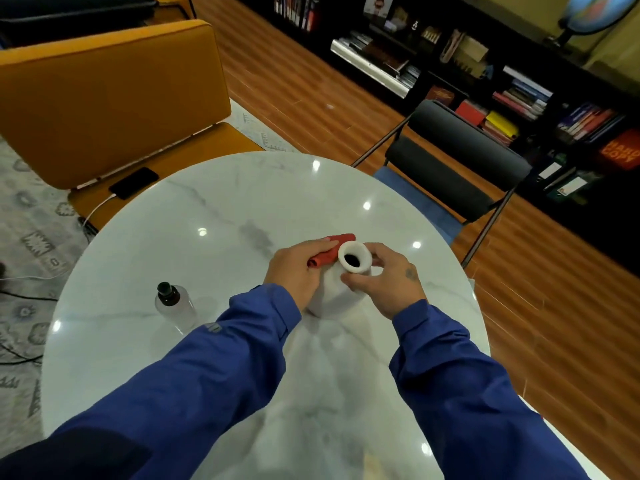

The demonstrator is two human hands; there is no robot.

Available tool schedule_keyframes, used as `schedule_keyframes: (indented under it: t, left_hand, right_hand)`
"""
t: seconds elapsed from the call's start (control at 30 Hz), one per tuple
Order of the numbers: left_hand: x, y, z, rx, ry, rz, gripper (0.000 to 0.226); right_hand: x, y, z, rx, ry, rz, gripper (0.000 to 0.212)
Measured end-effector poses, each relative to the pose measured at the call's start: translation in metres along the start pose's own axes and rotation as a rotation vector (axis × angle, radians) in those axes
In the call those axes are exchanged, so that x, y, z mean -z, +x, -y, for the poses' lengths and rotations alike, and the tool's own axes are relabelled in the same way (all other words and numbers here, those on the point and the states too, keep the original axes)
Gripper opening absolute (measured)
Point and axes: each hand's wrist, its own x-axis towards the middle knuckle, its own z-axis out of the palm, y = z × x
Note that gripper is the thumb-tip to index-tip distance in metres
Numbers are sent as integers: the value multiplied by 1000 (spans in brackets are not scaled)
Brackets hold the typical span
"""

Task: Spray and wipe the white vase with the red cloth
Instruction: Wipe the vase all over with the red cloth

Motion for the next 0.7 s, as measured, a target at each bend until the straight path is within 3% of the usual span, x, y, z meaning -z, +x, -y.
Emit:
schedule_keyframes:
  t: [0.1,0.2,0.3,0.4,0.43,0.53,0.57,0.63,0.7]
  left_hand:
    - [4,9,4,125,10,1,21]
    - [8,6,7,249,59,-8,40]
    - [2,-6,2,130,39,-75,16]
    - [-1,-5,-6,-39,44,-44,33]
    - [0,0,-9,9,42,-7,28]
    - [7,21,-19,130,138,139,53]
    - [8,28,-18,149,187,173,51]
    - [10,35,-10,206,244,180,32]
    - [8,29,3,300,263,104,39]
  right_hand:
    - [-1,-1,0,-6,16,-1,43]
    - [-2,-2,0,-5,20,-2,42]
    - [0,-2,-1,2,36,-9,40]
    - [0,-1,-1,18,30,-13,40]
    - [-1,-2,-2,19,28,-11,40]
    - [-3,-3,0,18,36,-21,39]
    - [-3,-3,0,14,37,-22,39]
    - [-3,-3,0,10,40,-19,39]
    - [-3,-3,0,7,41,-26,39]
